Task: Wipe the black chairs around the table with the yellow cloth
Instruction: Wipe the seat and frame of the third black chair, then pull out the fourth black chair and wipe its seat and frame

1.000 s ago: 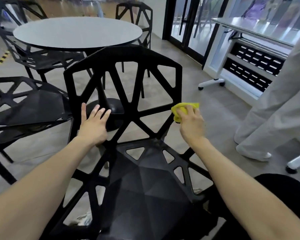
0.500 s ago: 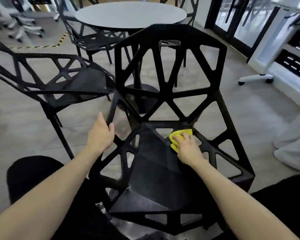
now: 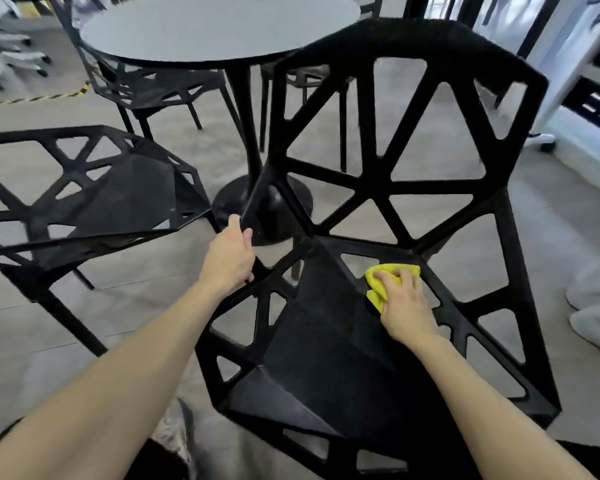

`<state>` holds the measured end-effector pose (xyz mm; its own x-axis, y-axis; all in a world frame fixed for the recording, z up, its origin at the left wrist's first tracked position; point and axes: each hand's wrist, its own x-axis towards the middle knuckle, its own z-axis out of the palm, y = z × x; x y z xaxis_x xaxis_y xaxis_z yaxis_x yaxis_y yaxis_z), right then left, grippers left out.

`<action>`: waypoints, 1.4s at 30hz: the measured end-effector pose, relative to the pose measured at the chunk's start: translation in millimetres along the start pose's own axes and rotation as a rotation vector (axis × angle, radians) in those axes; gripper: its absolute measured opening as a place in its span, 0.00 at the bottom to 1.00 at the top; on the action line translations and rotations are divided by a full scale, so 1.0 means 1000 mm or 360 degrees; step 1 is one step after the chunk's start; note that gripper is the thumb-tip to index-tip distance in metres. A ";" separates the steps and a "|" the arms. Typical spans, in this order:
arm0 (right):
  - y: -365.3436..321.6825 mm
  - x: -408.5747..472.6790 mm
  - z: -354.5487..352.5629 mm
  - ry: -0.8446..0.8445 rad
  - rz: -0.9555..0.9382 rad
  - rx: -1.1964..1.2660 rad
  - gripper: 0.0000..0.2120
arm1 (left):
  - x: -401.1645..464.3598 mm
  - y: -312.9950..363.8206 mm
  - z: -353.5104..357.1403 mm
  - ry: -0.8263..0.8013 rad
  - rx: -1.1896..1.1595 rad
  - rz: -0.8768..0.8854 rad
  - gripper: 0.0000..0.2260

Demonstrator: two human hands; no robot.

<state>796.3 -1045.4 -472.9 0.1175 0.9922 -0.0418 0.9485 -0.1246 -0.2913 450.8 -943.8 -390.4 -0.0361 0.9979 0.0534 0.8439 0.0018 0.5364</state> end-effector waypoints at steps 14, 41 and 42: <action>0.051 0.089 -0.173 -0.0241 0.0280 0.0314 0.24 | 0.197 0.103 0.028 -0.0787 0.0352 -0.0208 0.33; 0.120 0.243 -0.451 -0.0864 0.0243 -0.0039 0.32 | -0.043 0.331 -0.111 -0.0791 0.0066 -0.0660 0.12; 0.123 0.239 -0.454 -0.0914 0.0220 -0.0063 0.34 | -0.055 0.337 -0.113 -0.0766 0.0059 -0.0706 0.12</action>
<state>1074.3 -821.0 -84.4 0.0730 0.8035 -0.5908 0.9474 -0.2409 -0.2107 676.5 -1005.5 -117.3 -0.1485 0.8193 -0.5538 0.8223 0.4134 0.3911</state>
